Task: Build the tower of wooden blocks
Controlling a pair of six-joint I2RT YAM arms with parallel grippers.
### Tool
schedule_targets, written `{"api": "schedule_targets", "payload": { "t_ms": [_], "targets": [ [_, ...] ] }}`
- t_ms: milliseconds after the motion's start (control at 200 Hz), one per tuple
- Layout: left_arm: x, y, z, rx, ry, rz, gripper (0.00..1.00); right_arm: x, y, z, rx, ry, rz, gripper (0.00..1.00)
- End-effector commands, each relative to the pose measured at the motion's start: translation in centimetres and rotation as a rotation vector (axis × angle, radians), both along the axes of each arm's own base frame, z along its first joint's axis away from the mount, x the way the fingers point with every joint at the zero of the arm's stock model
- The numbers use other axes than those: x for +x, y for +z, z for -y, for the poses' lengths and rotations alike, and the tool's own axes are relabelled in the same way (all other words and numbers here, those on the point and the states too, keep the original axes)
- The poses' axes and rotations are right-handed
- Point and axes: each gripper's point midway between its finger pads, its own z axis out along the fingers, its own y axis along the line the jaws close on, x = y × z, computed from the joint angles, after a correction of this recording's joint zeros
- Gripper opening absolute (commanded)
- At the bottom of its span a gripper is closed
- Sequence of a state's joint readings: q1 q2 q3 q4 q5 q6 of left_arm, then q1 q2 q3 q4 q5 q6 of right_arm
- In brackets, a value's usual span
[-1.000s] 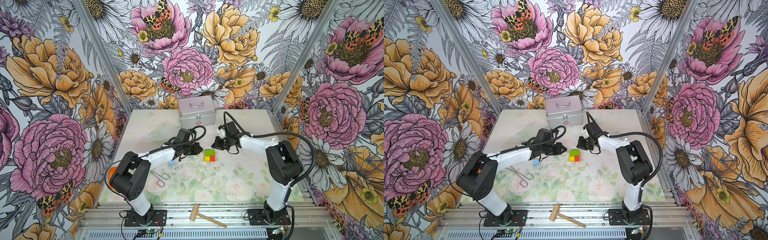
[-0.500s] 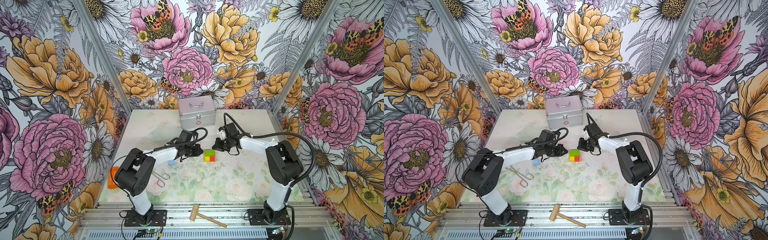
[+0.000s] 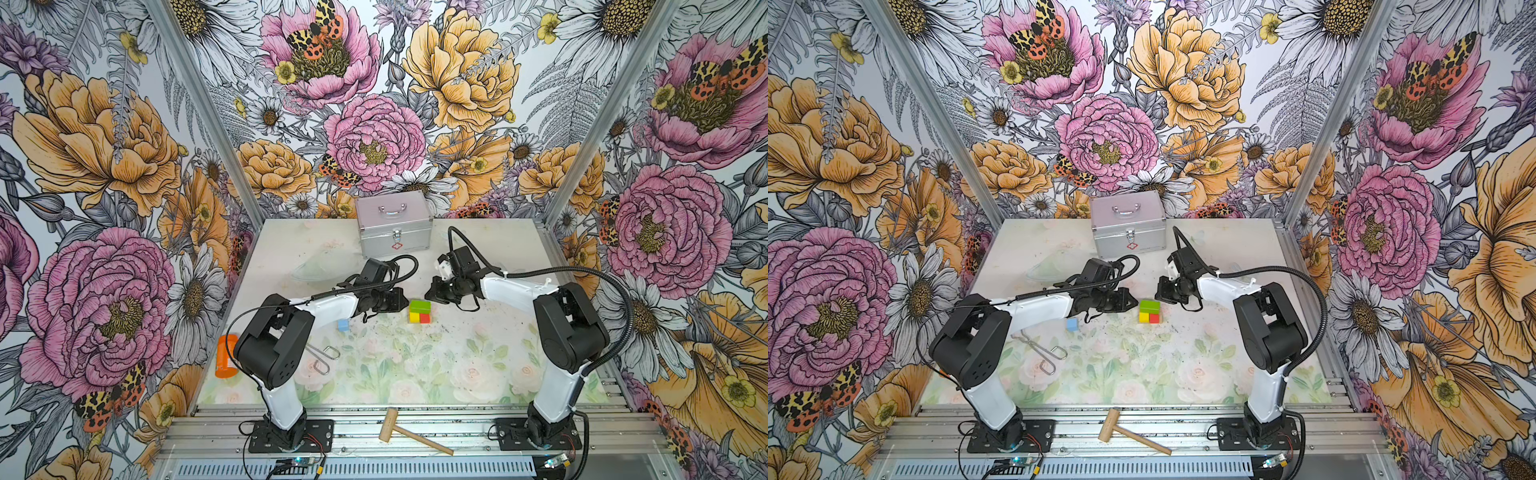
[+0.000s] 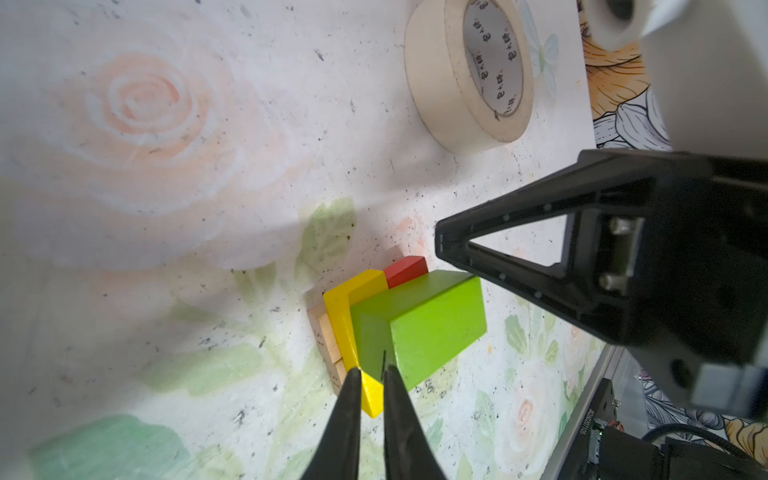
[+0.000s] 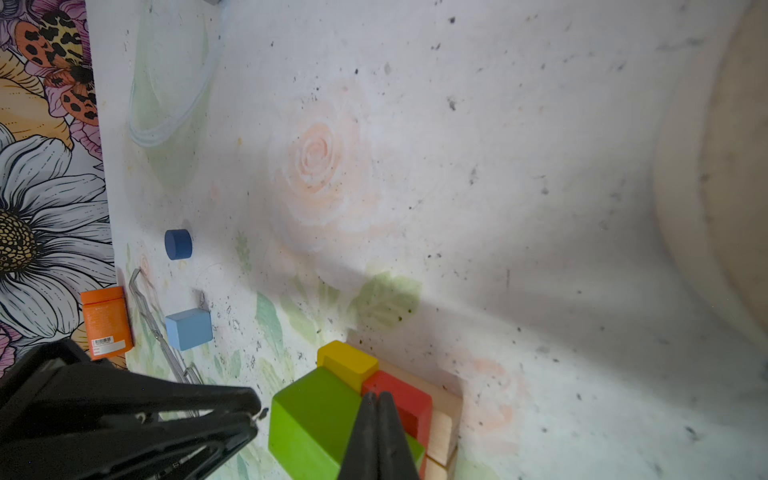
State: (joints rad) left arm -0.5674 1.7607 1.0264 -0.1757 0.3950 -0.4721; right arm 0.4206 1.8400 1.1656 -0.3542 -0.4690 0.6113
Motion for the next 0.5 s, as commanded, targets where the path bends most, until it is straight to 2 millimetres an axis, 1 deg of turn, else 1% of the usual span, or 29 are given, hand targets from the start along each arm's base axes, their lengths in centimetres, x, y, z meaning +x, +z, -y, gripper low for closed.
{"api": "schedule_targets", "payload": {
  "t_ms": [0,185,280,390,425,435,440,495],
  "targets": [
    [0.9,0.9,0.1,0.027,0.000,0.046,0.14,0.6,2.0,-1.0,0.034,0.023,0.057,0.00],
    [2.1,1.7,0.0,0.037,0.018,0.079,0.14,0.9,2.6,-1.7,0.045,0.032,0.068,0.00],
    [3.0,2.3,0.2,0.049,0.015,0.101,0.14,0.9,2.9,-1.2,0.030,0.018,0.085,0.00],
    [3.9,2.7,0.6,0.052,0.000,0.118,0.15,1.0,3.8,-0.5,0.013,-0.006,0.117,0.00],
    [4.2,3.3,0.8,0.047,-0.006,0.131,0.15,1.0,4.0,-0.2,0.007,-0.016,0.126,0.00],
    [4.2,2.2,0.8,0.058,-0.009,0.111,0.15,1.0,4.1,-0.1,0.007,-0.019,0.128,0.00],
    [4.3,2.0,0.8,0.061,-0.010,0.107,0.15,1.0,4.2,-0.1,0.007,-0.021,0.130,0.00],
    [4.6,1.8,1.1,0.060,-0.022,0.105,0.15,1.0,4.5,0.4,0.001,-0.037,0.139,0.00]
  ]
}}
